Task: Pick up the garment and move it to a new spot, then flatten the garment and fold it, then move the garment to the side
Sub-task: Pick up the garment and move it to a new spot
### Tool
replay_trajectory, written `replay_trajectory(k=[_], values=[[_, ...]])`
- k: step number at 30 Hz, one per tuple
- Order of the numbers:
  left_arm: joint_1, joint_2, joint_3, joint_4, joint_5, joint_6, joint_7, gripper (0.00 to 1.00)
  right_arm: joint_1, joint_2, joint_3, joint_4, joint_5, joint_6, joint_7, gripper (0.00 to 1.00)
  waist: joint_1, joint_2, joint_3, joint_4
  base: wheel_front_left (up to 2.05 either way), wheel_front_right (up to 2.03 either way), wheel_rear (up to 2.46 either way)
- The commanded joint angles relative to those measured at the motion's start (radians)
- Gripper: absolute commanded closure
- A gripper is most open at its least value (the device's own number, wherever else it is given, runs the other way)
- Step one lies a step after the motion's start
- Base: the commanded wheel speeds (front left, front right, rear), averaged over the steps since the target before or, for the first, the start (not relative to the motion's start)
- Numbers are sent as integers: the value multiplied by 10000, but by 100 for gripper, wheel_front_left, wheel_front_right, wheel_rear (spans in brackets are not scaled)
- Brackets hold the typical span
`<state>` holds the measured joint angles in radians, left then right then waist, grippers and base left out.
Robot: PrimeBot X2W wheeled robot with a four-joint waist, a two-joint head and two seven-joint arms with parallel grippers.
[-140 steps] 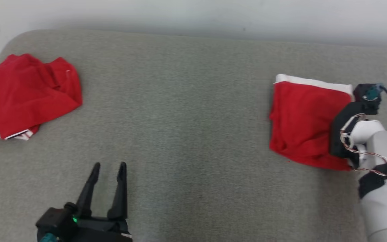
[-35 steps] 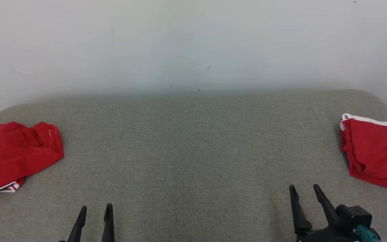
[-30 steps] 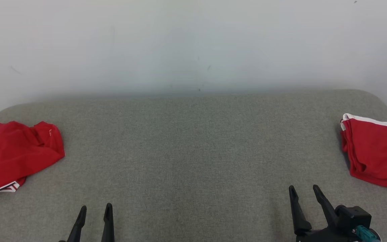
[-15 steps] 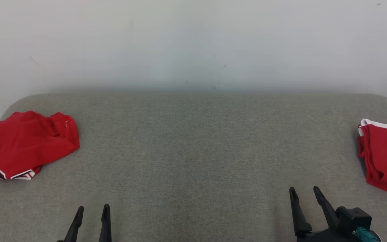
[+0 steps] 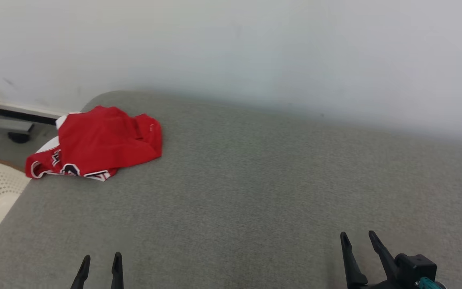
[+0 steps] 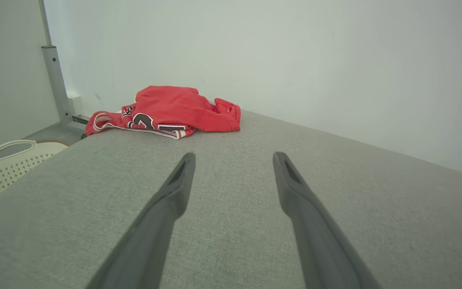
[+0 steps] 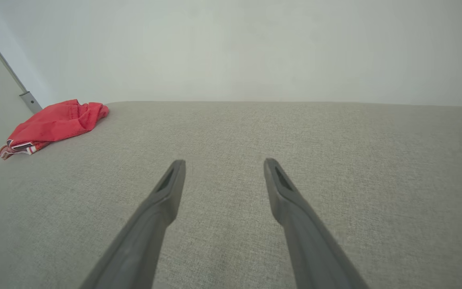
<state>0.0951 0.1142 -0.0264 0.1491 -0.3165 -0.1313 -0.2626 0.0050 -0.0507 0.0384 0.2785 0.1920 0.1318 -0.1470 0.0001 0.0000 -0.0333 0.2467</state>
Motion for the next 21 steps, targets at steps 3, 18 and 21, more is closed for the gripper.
replay_trajectory(k=[3, 18, 21], values=[[240, 127, -1, 20, 11, 16, -35, 0, 223, 9, 85, 26, 132, -23, -49, 0, -1, 0, -331, 1599, 0, 0, 0], [691, -103, 651, -455, 50, 16, -35, 0, -546, 2, 949, 265, 109, -23, 68, 0, -1, 0, 248, 2700, 0, 0, 0], [714, -182, 705, -511, 94, 16, -35, 0, -688, 2, 994, 351, 83, -23, 39, 0, -1, 0, 278, 2715, 0, 0, 0]])
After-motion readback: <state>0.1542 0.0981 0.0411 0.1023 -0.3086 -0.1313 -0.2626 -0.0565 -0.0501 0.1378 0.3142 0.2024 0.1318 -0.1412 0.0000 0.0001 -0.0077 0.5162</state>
